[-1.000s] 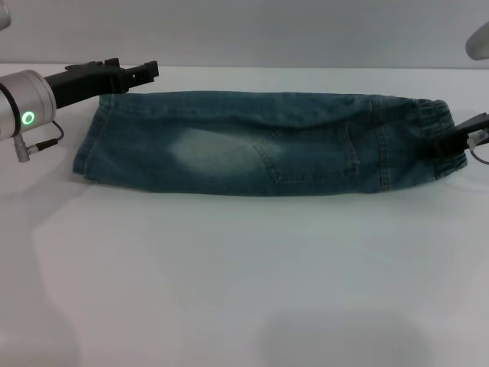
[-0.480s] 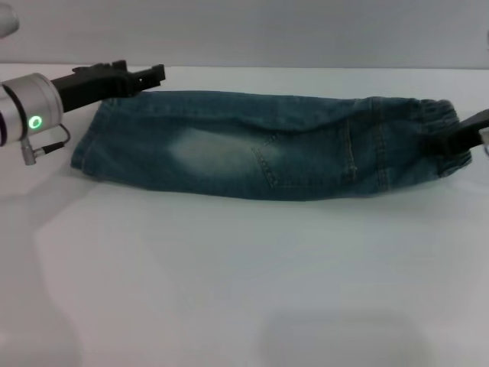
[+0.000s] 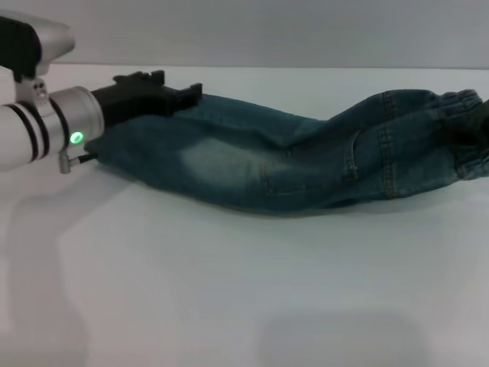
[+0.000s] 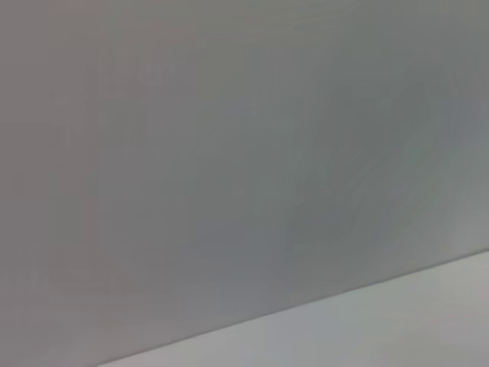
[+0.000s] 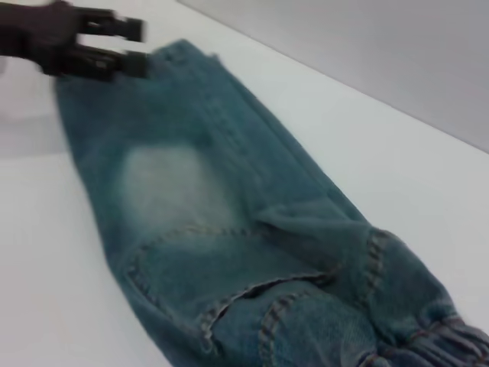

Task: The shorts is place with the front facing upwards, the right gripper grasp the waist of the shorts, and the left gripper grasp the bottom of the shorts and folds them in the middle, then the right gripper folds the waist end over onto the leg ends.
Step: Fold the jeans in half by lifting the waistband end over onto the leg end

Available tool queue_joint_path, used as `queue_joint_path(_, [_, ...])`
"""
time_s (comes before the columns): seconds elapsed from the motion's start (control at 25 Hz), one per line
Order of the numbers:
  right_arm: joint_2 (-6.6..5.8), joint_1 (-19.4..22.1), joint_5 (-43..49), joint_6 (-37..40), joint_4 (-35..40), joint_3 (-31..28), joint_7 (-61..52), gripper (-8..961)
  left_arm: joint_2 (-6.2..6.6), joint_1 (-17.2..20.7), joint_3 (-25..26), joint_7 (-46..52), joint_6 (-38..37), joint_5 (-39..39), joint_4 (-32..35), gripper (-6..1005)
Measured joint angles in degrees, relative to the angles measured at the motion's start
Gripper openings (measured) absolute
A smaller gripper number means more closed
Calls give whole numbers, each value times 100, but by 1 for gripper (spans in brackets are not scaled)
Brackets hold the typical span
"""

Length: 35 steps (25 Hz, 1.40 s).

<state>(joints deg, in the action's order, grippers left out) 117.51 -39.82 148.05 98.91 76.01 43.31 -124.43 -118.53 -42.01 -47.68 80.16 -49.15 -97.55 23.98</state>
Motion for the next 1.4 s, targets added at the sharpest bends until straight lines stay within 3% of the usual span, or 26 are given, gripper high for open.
queue_joint_path(0.28, [-52,-83,-571,902,501,-175,-122,76,-28,-207,-484,-798,132,592,-597,827])
queue_joint_path(0.6, [-126,-234,-995,1426,870,-360,-349,77,-55,-493,-577,-1739,148,992,-1503,827])
queue_joint_path(0.76, [-252,-313,-1351,1656,950,-513,-470,75,-55,-600,-549,-2163,150,1216,-1898,827])
queue_joint_path(0.96, [-341,-376,-1530,1706,901,-681,-556,75,-55,-626,-542,-2223,24,1249,-2120,827])
queue_joint_path(1.08, [-350,-392,-1642,1639,799,-686,-556,75,-60,-610,-532,-2363,-482,1251,-2364,827])
queue_joint_path(1.4, [-449,-529,-2224,1392,109,-669,-541,73,-64,-665,-475,-2551,-748,1226,-2906,827])
